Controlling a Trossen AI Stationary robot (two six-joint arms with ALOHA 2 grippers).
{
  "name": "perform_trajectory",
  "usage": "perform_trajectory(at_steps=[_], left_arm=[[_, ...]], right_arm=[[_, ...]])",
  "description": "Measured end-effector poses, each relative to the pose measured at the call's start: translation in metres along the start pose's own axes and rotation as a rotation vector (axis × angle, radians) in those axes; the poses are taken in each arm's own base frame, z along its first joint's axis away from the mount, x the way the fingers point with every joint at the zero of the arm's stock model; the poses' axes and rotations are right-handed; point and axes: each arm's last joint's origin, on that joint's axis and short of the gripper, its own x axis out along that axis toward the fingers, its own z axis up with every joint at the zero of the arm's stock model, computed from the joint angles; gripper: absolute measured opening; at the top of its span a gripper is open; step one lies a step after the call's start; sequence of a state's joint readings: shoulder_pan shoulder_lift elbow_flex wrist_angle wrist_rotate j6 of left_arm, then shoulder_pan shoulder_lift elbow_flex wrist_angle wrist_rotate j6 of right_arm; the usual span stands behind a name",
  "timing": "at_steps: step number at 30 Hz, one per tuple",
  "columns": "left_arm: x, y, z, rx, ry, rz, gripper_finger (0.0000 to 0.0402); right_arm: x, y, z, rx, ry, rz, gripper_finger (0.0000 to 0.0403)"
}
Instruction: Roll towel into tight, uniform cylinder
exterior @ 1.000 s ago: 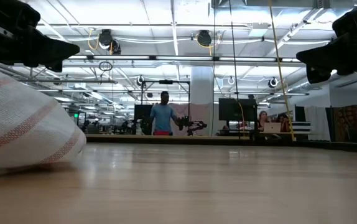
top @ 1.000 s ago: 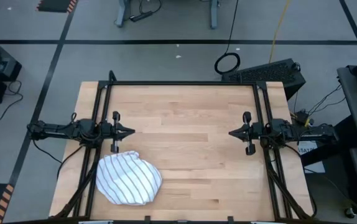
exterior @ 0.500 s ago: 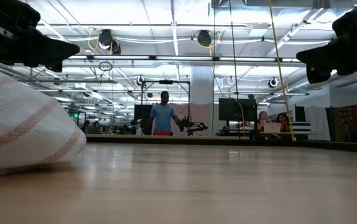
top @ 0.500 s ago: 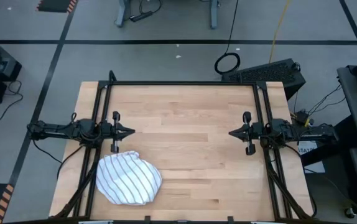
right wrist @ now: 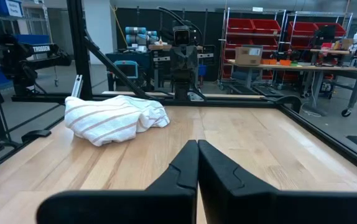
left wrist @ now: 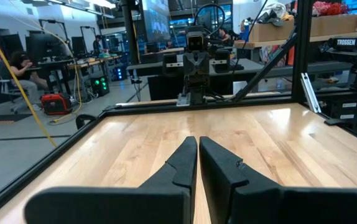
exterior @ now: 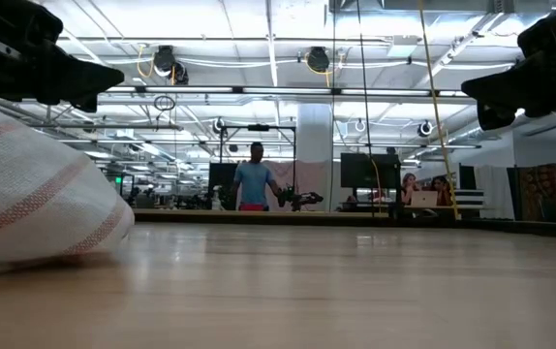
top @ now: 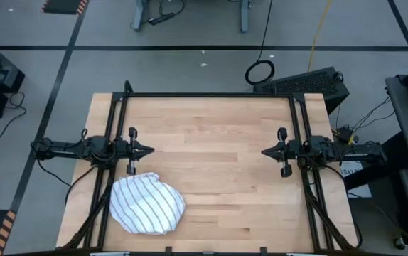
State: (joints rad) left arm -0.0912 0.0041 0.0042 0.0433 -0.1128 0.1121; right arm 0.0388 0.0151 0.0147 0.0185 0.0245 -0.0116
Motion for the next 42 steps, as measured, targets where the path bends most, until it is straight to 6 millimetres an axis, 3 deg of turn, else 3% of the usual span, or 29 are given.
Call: perform_trajectory(at_steps=[11, 23, 30, 36, 42], left_arm=[[0.0, 0.0, 0.0, 0.0, 0.0, 0.0, 0.0027], [0.0, 0.0, 0.0, 0.0, 0.0, 0.0, 0.0027], [0.0, 0.0, 0.0, 0.0, 0.0, 0.0, 0.0027], [0.0, 0.0, 0.0, 0.025, 0.001, 0.007, 0.0027], [0.0, 0.0, 0.0, 0.026, 0.0, 0.007, 0.0027]], right_arm=[[0.0, 0.0, 0.002, 0.001, -0.015, -0.004, 0.0], [0.002, -0.001, -0.002, 0.323, 0.018, -0.026, 0.0], [0.008, -0.001, -0.005, 0.407, 0.058, -0.071, 0.0], [0.018, -0.001, 0.001, 0.449, 0.017, -0.069, 0.0], [0.035, 0.0, 0.02, 0.415, 0.021, -0.051, 0.0]])
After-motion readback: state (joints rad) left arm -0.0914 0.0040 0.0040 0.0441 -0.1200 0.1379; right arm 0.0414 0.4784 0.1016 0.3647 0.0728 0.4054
